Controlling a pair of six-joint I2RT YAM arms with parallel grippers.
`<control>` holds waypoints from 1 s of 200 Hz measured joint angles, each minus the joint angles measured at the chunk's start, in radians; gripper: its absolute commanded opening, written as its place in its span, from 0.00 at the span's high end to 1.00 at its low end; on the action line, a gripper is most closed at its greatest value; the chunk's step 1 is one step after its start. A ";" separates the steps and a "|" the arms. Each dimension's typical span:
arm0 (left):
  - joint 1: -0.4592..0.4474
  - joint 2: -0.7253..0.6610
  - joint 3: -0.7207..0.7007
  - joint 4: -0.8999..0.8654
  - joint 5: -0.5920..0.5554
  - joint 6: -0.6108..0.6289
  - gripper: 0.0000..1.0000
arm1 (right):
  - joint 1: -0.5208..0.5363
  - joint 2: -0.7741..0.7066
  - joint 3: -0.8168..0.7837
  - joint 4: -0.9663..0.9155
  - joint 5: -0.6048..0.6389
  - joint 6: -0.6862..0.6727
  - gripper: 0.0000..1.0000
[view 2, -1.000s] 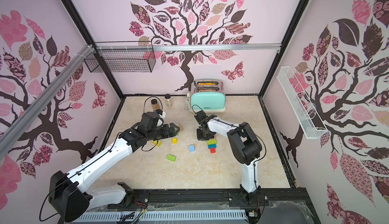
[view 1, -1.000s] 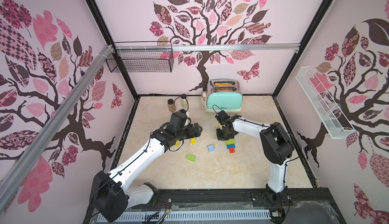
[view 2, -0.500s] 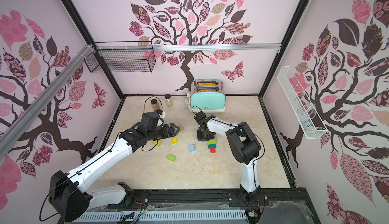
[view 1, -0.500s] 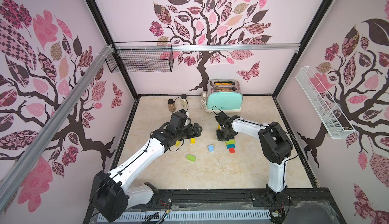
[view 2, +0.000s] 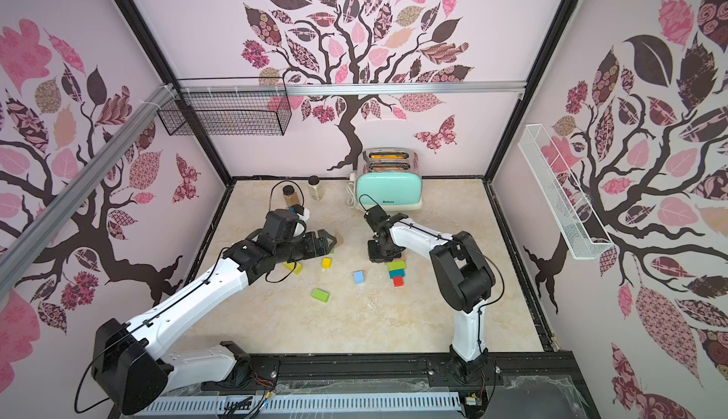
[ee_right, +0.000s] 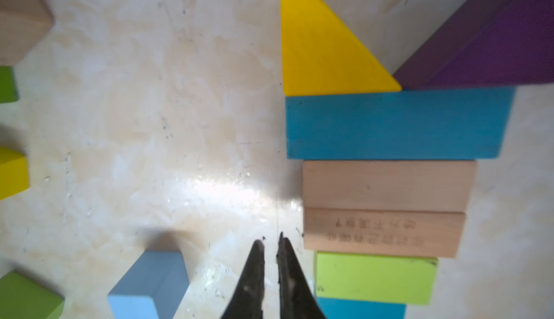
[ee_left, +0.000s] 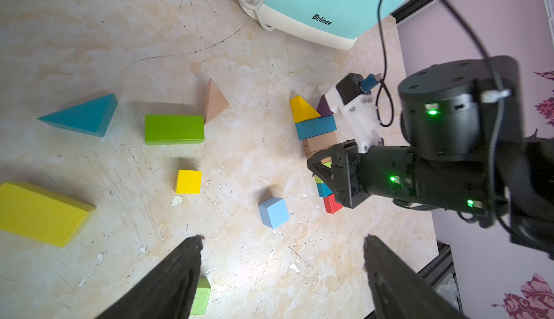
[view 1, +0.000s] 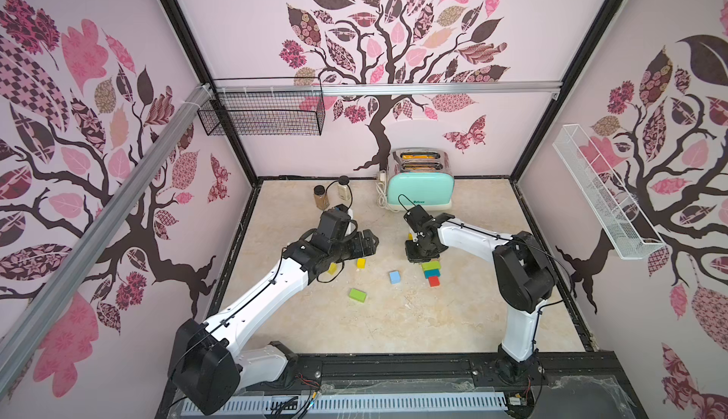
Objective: Assemble a carrot with building blocks
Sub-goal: Adjust the building block at the center of the board, then pick up the building block from the center of the board.
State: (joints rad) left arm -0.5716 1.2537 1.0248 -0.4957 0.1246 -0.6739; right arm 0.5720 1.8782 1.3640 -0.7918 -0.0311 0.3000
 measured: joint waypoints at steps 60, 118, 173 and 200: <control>0.072 -0.003 0.061 -0.053 -0.028 -0.001 0.02 | -0.023 -0.135 0.200 -0.134 0.078 -0.020 0.29; 0.122 0.087 0.130 -0.107 -0.024 0.011 0.02 | -0.129 -0.180 0.169 -0.189 0.062 -0.019 0.01; 0.185 0.191 0.153 -0.128 -0.009 0.021 0.02 | -0.158 -0.183 0.118 -0.193 0.027 -0.016 0.01; 0.189 0.314 0.253 -0.181 -0.017 0.078 0.02 | -0.158 -0.174 0.124 -0.192 0.000 -0.011 0.01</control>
State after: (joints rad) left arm -0.3824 1.5681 1.2781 -0.6765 0.1078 -0.5957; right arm 0.4137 1.7042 1.4879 -0.9836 -0.0307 0.2886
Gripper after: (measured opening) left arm 0.980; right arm 0.992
